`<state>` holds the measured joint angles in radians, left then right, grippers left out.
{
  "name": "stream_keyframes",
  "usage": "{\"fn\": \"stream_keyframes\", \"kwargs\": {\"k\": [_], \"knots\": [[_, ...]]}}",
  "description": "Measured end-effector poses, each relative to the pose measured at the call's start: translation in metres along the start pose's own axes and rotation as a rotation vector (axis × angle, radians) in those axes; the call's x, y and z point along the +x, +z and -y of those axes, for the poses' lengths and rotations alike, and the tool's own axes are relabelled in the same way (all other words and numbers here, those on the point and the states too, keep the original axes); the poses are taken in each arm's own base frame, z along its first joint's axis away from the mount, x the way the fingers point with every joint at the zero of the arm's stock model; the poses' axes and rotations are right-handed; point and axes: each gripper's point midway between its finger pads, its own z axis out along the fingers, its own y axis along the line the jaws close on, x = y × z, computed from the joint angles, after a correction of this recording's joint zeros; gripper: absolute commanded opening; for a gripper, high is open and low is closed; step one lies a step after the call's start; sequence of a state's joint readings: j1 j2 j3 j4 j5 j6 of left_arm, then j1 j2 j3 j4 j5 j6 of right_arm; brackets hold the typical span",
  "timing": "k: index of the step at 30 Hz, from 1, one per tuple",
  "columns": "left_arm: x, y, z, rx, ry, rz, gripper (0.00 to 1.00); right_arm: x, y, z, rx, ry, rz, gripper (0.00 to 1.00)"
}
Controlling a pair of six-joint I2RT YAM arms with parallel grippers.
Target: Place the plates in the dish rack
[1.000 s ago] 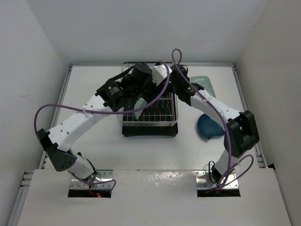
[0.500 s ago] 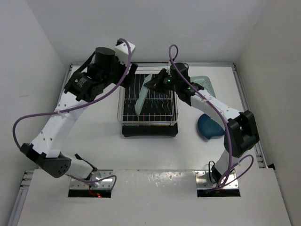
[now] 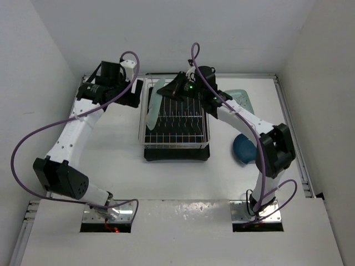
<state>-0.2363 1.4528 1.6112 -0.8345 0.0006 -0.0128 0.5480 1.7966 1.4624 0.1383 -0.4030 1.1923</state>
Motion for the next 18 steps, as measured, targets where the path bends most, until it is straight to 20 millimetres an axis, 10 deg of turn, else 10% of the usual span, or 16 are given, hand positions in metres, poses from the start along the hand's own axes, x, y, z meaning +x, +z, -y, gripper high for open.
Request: {"fn": "stream_keyframes", "kwargs": {"k": [8,18], "knots": [[0.039,0.027,0.013,0.089,-0.017,-0.116,0.87,0.017,0.02,0.028,-0.007,0.033,-0.104,0.0],[0.038,0.029,0.013,0.112,-0.023,-0.106,0.87,0.024,0.021,0.035,0.003,0.034,-0.14,0.0]]}}
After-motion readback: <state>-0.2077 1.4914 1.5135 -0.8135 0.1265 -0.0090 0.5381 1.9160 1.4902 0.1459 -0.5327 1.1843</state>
